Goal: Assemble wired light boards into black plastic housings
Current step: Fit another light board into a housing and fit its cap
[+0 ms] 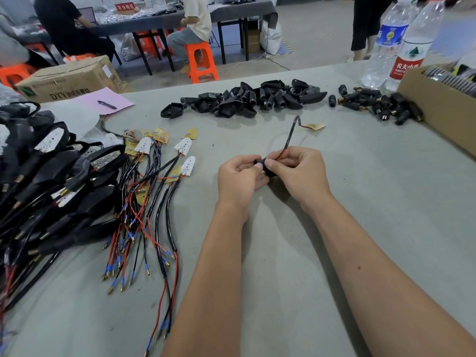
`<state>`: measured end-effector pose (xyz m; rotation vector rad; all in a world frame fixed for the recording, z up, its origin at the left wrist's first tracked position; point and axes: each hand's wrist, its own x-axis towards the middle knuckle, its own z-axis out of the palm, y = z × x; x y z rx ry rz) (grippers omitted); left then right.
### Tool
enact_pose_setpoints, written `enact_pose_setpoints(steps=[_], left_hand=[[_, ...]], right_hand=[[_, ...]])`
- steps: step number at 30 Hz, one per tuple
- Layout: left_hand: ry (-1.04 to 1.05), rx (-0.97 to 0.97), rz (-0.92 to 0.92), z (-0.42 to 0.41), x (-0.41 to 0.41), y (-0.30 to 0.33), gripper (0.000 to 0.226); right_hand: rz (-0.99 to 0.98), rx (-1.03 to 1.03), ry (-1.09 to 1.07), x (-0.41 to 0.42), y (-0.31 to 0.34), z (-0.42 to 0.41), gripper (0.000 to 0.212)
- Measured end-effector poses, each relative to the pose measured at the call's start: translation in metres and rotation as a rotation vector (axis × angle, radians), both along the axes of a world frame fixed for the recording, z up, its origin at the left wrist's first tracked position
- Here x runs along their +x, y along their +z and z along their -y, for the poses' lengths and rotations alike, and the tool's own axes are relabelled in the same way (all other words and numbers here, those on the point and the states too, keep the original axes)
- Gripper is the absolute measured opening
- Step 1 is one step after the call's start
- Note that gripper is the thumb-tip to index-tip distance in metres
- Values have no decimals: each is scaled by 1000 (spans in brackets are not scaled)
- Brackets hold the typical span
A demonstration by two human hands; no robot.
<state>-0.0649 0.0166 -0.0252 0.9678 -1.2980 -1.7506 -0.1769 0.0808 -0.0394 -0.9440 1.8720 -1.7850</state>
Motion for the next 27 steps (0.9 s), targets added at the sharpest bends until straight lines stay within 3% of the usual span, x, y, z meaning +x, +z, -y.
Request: enact_pose_setpoints(steps=[3,5,10,15,18,24,27], left_hand=[[52,71,-36,2,1,1,16],[52,95,-67,2,0,1,10],[60,109,-83,3,-2,0,17],[80,84,-87,2,-2,1,11],[83,70,-87,2,-1,0,13],[136,50,-100,3,-2,-2,18],[169,30,-82,4,-2,-3,17]], right_hand=[[56,-26,63,2,3,1,34],[67,-45,31,1,4,1,39],[-77,-7,-132,1,0,0,26],[-46,-42,-117,2,2,-2,3],[-41,-18,-134,3,0,-1,24],[-36,-68,2,4,5,-3,8],[207,-213,12,2,8,-5,22]])
